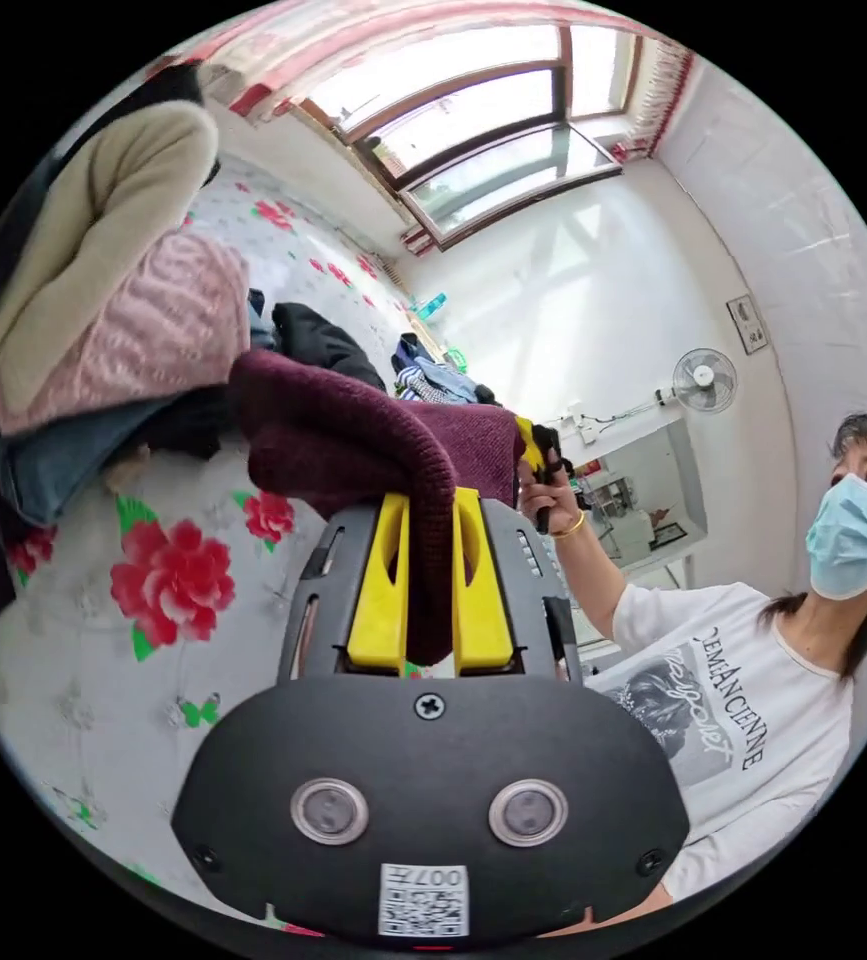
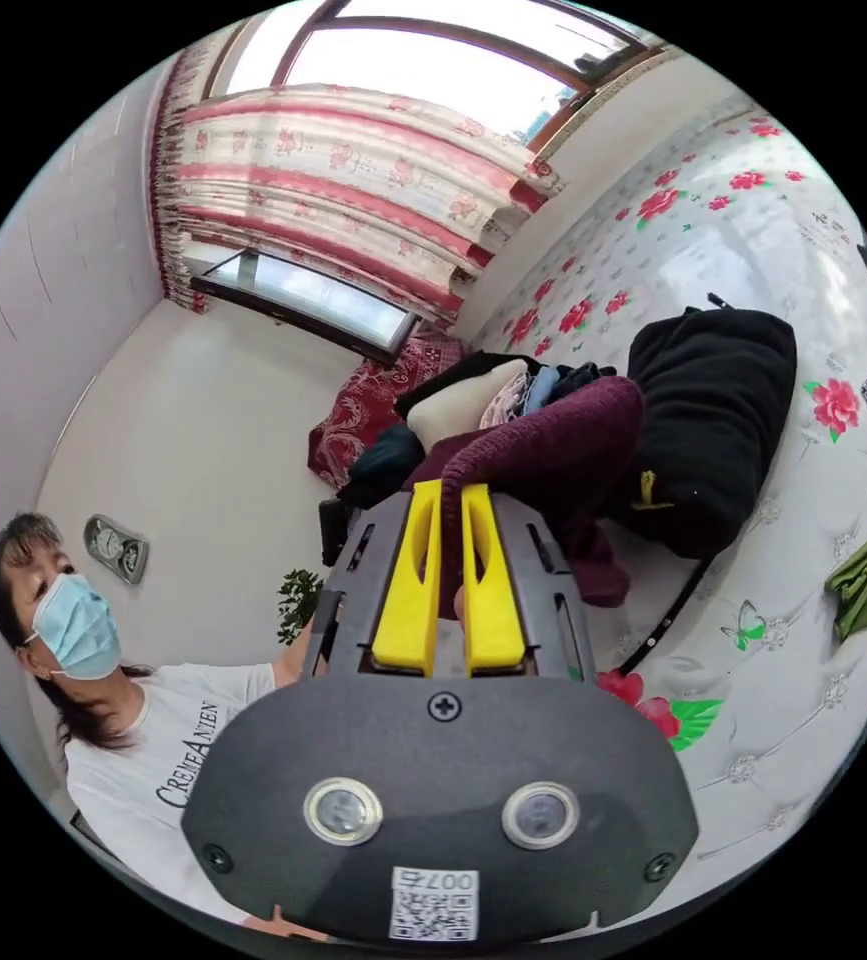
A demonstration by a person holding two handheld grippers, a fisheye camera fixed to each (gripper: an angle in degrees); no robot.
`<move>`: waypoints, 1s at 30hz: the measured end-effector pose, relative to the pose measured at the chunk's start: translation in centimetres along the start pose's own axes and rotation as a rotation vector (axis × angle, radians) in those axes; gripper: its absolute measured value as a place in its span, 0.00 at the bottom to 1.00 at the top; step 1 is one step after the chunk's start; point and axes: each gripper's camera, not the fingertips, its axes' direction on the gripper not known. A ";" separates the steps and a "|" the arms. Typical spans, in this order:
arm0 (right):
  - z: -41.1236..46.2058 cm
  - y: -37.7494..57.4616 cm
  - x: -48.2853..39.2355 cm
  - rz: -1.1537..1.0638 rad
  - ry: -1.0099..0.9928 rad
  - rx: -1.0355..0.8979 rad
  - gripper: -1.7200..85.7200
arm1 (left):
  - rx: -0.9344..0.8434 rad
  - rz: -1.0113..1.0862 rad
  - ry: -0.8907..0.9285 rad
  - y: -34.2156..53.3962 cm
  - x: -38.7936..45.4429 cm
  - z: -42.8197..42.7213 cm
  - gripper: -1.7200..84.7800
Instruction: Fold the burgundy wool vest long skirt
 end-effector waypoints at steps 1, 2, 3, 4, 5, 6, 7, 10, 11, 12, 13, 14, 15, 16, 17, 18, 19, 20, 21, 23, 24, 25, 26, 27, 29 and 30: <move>0.7 -0.2 0.5 0.022 0.017 -0.030 0.05 | -0.017 -0.071 -0.001 0.0 -2.2 1.2 0.09; 1.1 0.0 0.8 0.036 0.025 -0.042 0.05 | -0.020 -0.105 0.001 0.5 -3.3 1.7 0.09; 2.1 0.8 1.6 0.050 0.051 -0.074 0.07 | -0.026 -0.159 0.000 2.1 -5.5 2.8 0.09; 3.3 1.9 2.5 0.065 0.088 -0.109 0.08 | -0.023 -0.225 0.009 4.5 -7.8 3.7 0.09; 3.8 2.5 3.0 0.079 0.109 -0.119 0.09 | -0.018 -0.263 0.016 5.8 -8.9 4.1 0.09; 4.6 3.7 4.0 0.091 0.146 -0.122 0.10 | -0.012 -0.350 0.019 8.4 -11.2 4.8 0.09; 5.4 4.7 5.0 0.082 0.195 -0.137 0.12 | -0.014 -0.422 0.008 10.8 -13.2 5.4 0.09; 6.9 7.0 7.0 0.089 0.309 -0.193 0.15 | -0.033 -0.495 -0.060 14.9 -16.1 6.6 0.09; 7.0 7.4 7.3 0.093 0.321 -0.196 0.15 | -0.018 -0.509 -0.042 15.6 -16.6 6.7 0.09; 7.3 8.1 8.0 0.098 0.323 -0.203 0.17 | 0.026 -0.542 0.025 16.7 -17.5 6.8 0.10; 7.7 8.6 8.7 0.109 0.319 -0.225 0.17 | 0.044 -0.558 0.067 17.2 -18.1 7.1 0.10; 7.8 8.8 9.1 0.120 0.317 -0.236 0.18 | 0.045 -0.556 0.069 17.3 -18.1 7.2 0.10; 8.2 9.1 9.8 0.131 0.307 -0.248 0.18 | 0.043 -0.533 0.052 17.2 -17.9 7.3 0.11; 8.4 9.3 10.2 0.125 0.290 -0.238 0.19 | 0.035 -0.502 0.029 16.8 -17.6 7.4 0.11; 8.6 9.3 10.4 0.120 0.270 -0.233 0.19 | 0.032 -0.490 0.018 16.7 -17.4 7.4 0.12; 9.0 9.2 10.7 0.119 0.228 -0.223 0.19 | 0.029 -0.475 -0.004 16.4 -17.2 7.3 0.13; 9.6 8.9 11.0 0.108 0.184 -0.215 0.20 | 0.031 -0.469 -0.019 16.2 -17.2 7.3 0.14; 10.0 8.8 11.2 0.102 0.169 -0.215 0.20 | 0.036 -0.468 -0.023 16.1 -17.2 7.4 0.15; 11.0 8.5 11.5 0.099 0.158 -0.232 0.20 | 0.045 -0.468 -0.021 16.0 -17.4 7.5 0.16; 12.9 8.0 12.2 0.104 0.146 -0.285 0.20 | 0.027 -0.465 -0.009 15.7 -18.0 8.6 0.17; 13.6 7.8 12.5 0.103 0.122 -0.287 0.20 | -0.016 -0.468 -0.003 15.4 -18.4 10.1 0.15; 14.2 7.7 13.0 0.155 0.090 -0.303 0.19 | -0.071 -0.488 0.023 15.4 -18.8 12.0 0.12; 14.4 7.7 13.3 0.191 0.064 -0.309 0.18 | -0.083 -0.498 0.054 15.4 -18.9 12.9 0.12; 14.3 7.9 13.4 0.243 0.033 -0.307 0.17 | -0.083 -0.510 0.123 15.4 -18.5 14.1 0.11; 13.4 8.3 12.6 0.259 -0.010 -0.288 0.15 | -0.068 -0.463 0.127 14.9 -16.3 14.4 0.11; 12.8 8.8 11.6 0.258 -0.035 -0.287 0.13 | -0.077 -0.410 0.131 14.2 -13.9 14.5 0.11</move>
